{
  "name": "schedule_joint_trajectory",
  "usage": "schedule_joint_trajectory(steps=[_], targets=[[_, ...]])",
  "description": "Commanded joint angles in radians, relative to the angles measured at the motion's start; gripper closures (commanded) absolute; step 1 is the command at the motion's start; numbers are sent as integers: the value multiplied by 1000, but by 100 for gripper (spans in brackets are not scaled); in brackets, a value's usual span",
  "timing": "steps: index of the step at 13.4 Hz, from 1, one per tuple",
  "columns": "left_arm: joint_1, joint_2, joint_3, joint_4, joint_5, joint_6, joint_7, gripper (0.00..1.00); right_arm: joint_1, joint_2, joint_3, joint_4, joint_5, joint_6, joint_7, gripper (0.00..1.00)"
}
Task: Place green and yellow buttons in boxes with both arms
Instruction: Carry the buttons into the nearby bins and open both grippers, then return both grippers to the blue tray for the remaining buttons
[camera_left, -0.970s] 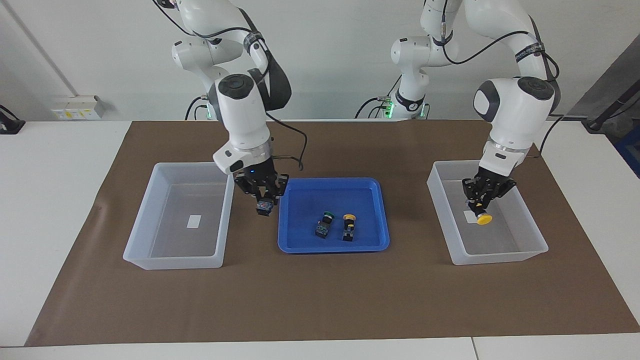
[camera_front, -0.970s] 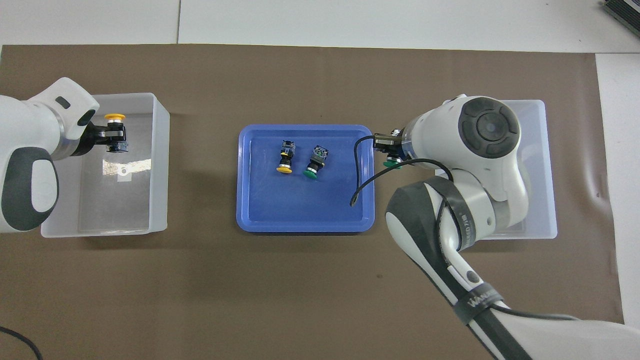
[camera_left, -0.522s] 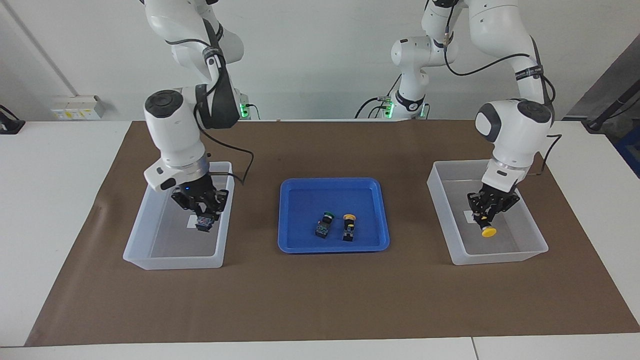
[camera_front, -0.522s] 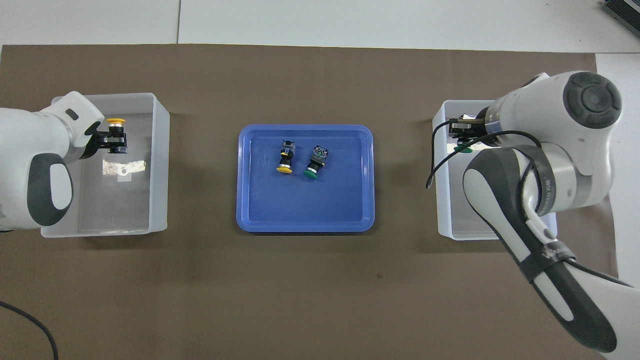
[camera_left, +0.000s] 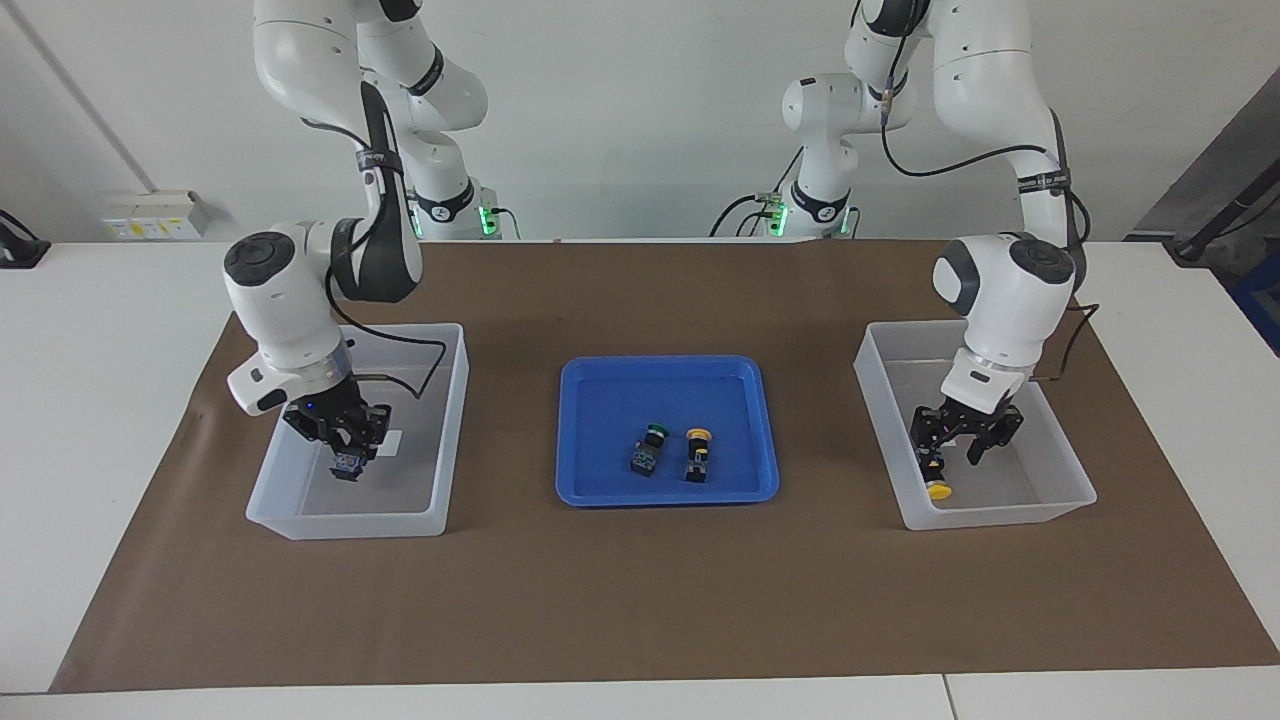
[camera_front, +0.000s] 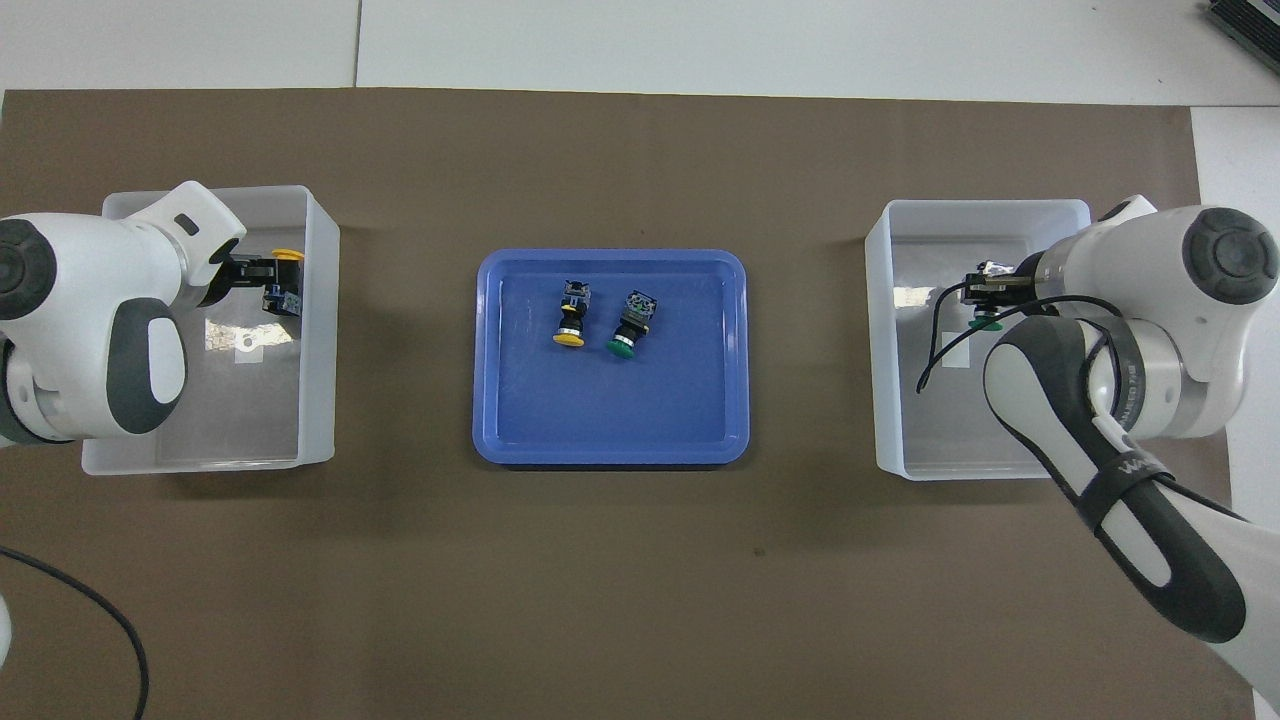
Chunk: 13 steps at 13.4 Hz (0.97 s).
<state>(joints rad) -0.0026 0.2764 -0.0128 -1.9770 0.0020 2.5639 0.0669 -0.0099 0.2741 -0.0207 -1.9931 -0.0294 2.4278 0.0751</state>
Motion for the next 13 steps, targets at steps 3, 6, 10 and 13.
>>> schedule_joint_trajectory(steps=[3,6,10,13], targets=[[-19,-130,-4,67,-10,-201,2,0,-4,-16,16,-7,0,11,-9,0],[-117,-121,-9,164,-10,-310,-91,0,21,-52,38,78,3,-117,87,0],[-269,-118,-9,125,-8,-294,-188,0,154,-36,42,204,3,-210,377,0],[-356,-53,-7,127,-8,-208,-264,0,208,-20,44,209,5,-200,477,0]])
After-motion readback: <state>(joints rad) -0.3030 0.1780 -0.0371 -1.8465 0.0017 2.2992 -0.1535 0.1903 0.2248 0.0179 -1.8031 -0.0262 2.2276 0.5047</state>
